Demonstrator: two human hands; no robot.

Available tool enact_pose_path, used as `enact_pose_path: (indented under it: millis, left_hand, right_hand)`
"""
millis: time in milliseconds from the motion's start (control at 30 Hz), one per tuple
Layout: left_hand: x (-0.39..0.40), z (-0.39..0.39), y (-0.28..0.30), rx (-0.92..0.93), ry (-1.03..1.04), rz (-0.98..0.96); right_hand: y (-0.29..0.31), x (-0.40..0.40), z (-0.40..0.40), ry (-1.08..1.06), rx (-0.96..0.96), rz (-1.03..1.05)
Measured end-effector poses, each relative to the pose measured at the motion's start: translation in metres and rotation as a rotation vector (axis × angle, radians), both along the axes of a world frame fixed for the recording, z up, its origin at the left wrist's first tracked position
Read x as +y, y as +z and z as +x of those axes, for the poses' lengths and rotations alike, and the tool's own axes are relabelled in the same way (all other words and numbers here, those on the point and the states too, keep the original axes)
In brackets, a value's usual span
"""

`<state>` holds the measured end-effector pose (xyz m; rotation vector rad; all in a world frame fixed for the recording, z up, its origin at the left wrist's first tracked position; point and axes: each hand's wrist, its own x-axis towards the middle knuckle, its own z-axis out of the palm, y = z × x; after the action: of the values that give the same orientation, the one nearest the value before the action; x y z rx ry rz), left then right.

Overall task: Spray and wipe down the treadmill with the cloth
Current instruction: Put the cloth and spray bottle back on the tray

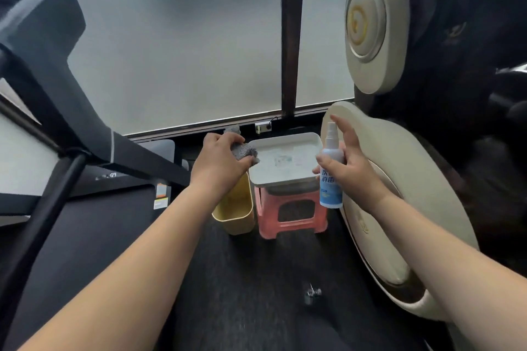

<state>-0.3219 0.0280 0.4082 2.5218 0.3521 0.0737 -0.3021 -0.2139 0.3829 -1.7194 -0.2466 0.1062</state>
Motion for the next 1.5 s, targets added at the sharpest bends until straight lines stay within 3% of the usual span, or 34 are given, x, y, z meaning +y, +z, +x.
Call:
enact_pose_path:
  millis: [367,667,1167,1500]
  left_hand:
    - [0.008,0.153,-0.043,-0.002,0.09,-0.03]
    - [0.006,0.239,-0.092,0.014,0.087,-0.048]
    - [-0.006,0.283,-0.251,0.075,0.041,-0.046]
    - [-0.013,0.283,-0.301,0.114,0.042,-0.076]
  right_hand:
    - [-0.051,0.016,0.179,0.087,0.042,-0.041]
    - [-0.107,0.023,0.275,0.066,0.101,-0.144]
    - [-0.294,0.021,0.329,-0.112,0.224,-0.236]
    - [-0.355,0.02,0.336,-0.137,0.256,-0.312]
